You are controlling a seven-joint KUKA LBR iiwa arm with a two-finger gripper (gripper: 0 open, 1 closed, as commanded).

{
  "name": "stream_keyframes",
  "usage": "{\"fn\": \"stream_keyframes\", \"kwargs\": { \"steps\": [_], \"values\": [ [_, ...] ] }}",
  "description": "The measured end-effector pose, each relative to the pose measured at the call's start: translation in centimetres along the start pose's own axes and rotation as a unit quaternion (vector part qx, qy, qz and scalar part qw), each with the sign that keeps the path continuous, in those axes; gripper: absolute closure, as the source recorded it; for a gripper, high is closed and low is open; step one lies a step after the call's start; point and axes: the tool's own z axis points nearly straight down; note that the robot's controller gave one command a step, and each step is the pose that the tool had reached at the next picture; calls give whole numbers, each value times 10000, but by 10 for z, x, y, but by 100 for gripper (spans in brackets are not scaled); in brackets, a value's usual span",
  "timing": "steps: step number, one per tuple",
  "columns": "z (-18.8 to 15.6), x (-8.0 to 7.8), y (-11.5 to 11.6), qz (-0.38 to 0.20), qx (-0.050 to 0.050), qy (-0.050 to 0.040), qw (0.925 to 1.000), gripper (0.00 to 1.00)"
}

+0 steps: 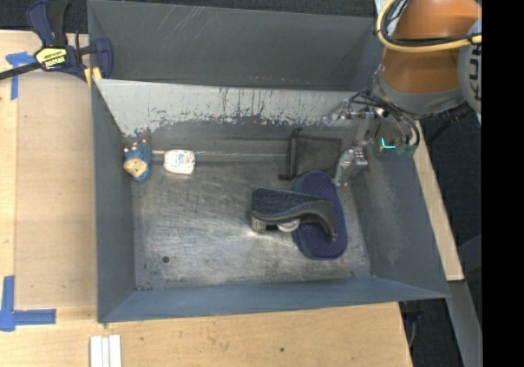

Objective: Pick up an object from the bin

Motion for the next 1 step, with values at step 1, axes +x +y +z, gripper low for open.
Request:
{"fn": "stream_keyframes", "kwargs": {
  "steps": [1],
  "values": [
    [63,10,14,-1329,16,-74,9911,0]
  ]
}}
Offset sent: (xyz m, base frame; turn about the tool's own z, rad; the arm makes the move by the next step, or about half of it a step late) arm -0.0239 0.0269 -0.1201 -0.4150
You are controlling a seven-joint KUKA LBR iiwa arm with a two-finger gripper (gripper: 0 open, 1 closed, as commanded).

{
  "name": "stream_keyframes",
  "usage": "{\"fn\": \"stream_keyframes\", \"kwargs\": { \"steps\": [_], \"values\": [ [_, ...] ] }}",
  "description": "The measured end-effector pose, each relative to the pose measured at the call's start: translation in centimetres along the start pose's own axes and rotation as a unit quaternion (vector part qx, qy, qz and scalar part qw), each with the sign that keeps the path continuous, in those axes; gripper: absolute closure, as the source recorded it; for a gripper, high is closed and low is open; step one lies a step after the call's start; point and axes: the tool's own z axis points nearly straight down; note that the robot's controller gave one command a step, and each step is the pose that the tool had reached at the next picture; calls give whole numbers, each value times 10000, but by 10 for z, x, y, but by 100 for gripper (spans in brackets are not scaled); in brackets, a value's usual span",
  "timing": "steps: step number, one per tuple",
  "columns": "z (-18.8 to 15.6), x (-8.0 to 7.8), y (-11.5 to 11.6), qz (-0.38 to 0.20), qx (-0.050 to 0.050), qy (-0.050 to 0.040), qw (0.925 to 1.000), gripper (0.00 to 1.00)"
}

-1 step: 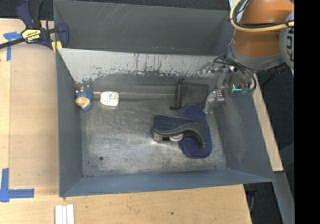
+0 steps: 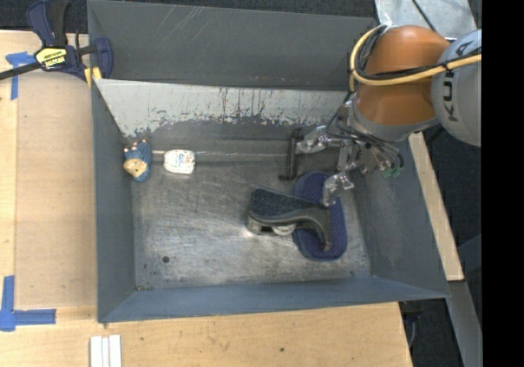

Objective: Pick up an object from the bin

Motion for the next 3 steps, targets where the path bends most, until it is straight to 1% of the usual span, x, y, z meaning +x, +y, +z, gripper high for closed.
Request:
{"fn": "stream_keyframes", "kwargs": {
  "steps": [1,2,3],
  "values": [
    [49,-27,43,-89,51,31,9999,0],
    [47,31,31,1062,16,-93,9943,0],
    [46,93,20,1024,35,-181,9946,0]
  ]
}}
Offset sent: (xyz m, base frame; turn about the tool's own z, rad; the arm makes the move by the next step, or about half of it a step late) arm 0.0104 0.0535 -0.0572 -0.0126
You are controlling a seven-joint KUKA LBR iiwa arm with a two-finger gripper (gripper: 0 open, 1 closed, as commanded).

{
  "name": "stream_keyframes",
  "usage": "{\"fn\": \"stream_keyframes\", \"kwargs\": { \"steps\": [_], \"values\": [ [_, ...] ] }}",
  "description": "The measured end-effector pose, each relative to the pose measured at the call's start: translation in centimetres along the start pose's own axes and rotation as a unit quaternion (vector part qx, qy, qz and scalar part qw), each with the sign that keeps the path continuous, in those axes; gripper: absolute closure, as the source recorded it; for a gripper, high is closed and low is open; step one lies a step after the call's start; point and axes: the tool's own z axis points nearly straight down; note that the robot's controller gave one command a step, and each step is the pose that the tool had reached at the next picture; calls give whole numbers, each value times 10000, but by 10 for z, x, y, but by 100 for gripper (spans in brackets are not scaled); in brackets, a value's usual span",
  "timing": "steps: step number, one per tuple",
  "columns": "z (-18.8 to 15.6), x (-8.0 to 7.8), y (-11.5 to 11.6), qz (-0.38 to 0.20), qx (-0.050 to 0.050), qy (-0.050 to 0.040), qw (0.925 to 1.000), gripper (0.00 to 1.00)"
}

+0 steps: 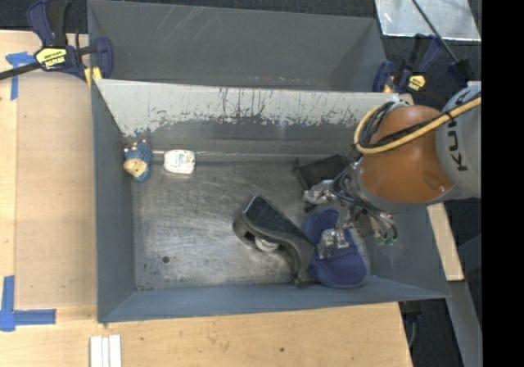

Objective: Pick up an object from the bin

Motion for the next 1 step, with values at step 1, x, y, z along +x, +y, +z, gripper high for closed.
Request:
{"fn": "stream_keyframes", "kwargs": {
  "steps": [1],
  "values": [
    [0,3,1,-32,-9,110,9999,100]
  ]
}}
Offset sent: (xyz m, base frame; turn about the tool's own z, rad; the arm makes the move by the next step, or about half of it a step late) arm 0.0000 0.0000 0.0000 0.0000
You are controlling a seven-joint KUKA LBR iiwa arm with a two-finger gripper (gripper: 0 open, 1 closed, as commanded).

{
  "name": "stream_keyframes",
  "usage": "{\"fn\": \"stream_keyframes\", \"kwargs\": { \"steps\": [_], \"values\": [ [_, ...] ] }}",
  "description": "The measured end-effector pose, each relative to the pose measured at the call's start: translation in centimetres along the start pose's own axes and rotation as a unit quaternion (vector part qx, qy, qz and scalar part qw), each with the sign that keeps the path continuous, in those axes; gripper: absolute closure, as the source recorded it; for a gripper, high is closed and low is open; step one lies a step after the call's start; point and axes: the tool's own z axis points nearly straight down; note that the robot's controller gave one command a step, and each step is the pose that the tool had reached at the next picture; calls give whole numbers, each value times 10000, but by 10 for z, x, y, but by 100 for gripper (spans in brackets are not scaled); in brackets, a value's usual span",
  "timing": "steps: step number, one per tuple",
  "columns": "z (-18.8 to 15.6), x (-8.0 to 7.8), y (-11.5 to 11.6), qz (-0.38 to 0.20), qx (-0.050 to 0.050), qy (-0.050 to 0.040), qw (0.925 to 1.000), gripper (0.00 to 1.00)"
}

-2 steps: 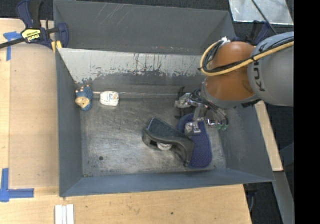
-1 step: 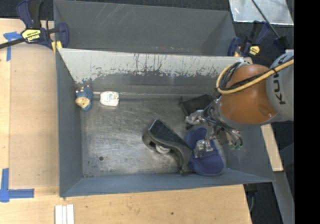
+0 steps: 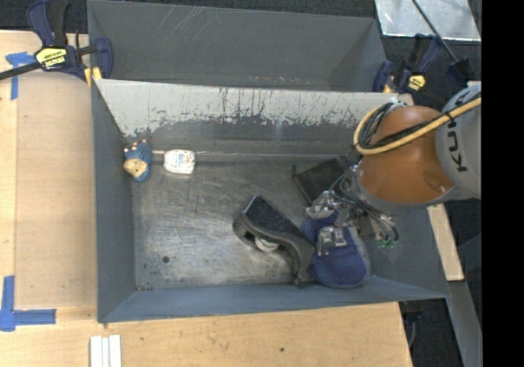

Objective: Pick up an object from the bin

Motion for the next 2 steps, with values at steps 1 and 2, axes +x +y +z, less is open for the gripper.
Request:
{"fn": "stream_keyframes", "kwargs": {
  "steps": [1,2],
  "values": [
    [-113,4,-19,-2255,-28,83,9742,100],
    [-217,-8,-92,-3703,-30,82,9289,100]
  ]
}}
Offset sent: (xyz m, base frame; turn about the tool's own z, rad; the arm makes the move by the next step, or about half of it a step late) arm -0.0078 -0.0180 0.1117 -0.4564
